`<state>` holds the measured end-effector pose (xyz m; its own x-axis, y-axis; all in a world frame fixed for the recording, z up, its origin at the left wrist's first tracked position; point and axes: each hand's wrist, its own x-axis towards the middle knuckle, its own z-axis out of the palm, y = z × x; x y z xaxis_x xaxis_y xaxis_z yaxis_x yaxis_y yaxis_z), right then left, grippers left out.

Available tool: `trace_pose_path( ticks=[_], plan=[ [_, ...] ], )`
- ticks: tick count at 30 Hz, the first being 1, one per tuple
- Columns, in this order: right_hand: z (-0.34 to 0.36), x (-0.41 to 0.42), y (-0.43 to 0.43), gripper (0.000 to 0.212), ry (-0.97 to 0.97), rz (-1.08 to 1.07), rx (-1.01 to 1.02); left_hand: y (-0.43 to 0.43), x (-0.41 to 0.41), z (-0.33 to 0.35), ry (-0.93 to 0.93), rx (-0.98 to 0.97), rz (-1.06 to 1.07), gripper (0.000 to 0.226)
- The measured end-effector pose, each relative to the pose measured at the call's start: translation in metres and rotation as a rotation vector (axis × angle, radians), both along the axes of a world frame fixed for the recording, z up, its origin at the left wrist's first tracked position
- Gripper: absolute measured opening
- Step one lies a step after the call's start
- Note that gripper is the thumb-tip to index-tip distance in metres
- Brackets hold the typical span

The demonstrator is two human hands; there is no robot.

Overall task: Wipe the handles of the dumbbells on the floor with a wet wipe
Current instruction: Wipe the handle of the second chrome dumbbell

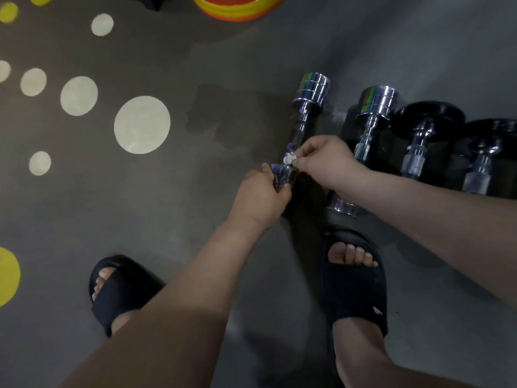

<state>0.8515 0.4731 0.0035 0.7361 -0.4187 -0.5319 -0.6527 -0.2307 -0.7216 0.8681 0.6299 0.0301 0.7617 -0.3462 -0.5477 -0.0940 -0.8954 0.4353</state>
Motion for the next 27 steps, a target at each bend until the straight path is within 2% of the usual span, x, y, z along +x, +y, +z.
trace_pose_path(
  ticks=[4,7,9,12,15,20,24,26,27],
  plan=[
    [0.016,0.0,-0.023,0.005,-0.066,0.02,-0.207,-0.008,-0.031,-0.003,-0.138,-0.063,-0.024,0.068],
    [0.015,-0.006,-0.042,0.012,-0.117,0.048,-0.327,-0.013,-0.04,-0.006,-0.225,-0.231,0.086,0.044],
    [0.014,-0.01,-0.046,0.011,-0.172,0.119,-0.371,-0.019,-0.037,-0.002,-0.207,-0.249,0.125,0.034],
    [0.01,-0.007,-0.051,0.015,-0.251,0.27,-0.479,-0.03,-0.033,0.0,-0.091,-0.15,0.069,0.04],
    [0.001,0.002,-0.061,0.017,-0.256,0.389,-0.616,-0.035,-0.032,0.002,-0.056,-0.126,0.028,0.03],
    [0.002,-0.002,-0.071,0.022,-0.271,0.566,-0.589,-0.03,-0.026,0.001,-0.025,-0.149,0.031,0.039],
    [0.013,-0.012,-0.067,0.018,-0.283,0.907,-0.504,-0.028,-0.027,-0.003,-0.025,-0.165,0.043,0.035],
    [0.018,0.0,-0.071,0.016,-0.233,0.968,-0.565,-0.027,-0.027,-0.002,-0.018,-0.163,0.06,0.04],
    [0.019,0.009,-0.073,0.015,-0.193,0.93,-0.62,-0.027,-0.027,-0.001,-0.009,-0.156,0.067,0.044]
  ],
)
